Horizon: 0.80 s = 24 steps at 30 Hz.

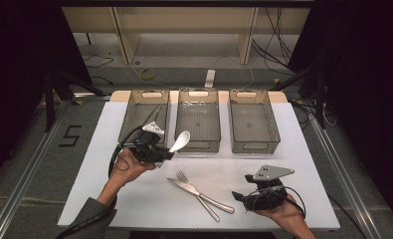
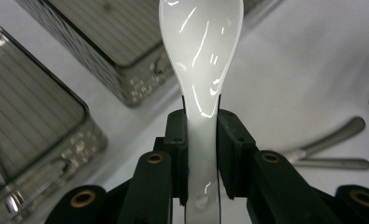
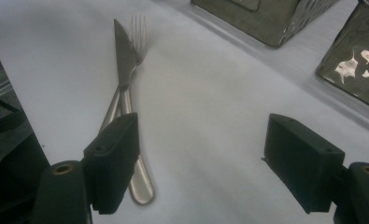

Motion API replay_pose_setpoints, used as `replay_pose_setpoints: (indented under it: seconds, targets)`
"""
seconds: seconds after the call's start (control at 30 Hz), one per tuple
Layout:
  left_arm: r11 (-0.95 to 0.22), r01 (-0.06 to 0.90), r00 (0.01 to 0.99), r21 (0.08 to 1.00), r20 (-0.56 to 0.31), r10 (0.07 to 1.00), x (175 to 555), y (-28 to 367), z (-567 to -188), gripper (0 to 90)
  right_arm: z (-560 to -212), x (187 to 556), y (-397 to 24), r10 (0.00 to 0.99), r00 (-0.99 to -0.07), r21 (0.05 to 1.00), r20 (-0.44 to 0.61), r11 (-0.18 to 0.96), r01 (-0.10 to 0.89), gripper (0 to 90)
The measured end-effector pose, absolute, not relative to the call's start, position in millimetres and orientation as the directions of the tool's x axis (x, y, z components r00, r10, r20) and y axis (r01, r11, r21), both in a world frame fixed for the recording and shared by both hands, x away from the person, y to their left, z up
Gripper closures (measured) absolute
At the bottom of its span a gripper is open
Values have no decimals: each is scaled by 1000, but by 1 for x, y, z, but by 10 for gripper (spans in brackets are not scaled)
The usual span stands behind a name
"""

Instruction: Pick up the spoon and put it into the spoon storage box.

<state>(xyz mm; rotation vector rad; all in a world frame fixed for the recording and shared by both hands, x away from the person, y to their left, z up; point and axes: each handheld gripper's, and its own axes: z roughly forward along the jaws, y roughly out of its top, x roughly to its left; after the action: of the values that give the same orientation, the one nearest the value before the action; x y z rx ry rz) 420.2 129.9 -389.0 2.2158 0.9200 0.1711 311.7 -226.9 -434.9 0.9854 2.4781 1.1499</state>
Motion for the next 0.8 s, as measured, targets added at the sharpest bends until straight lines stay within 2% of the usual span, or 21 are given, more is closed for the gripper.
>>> replay_pose_setpoints:
  seconds: [0.47, 0.8]
  targets:
    - [-420, 595, 680, 686, -151, 717, 471, 125, -381, 749, -435, 312, -227, 664, -744, 747, 73, 458, 481, 275]
    - [-361, 630, 644, 688, -202, 738, 498, 115, -383, 749, -436, 313, -228, 661, -746, 747, 77, 457, 482, 275]
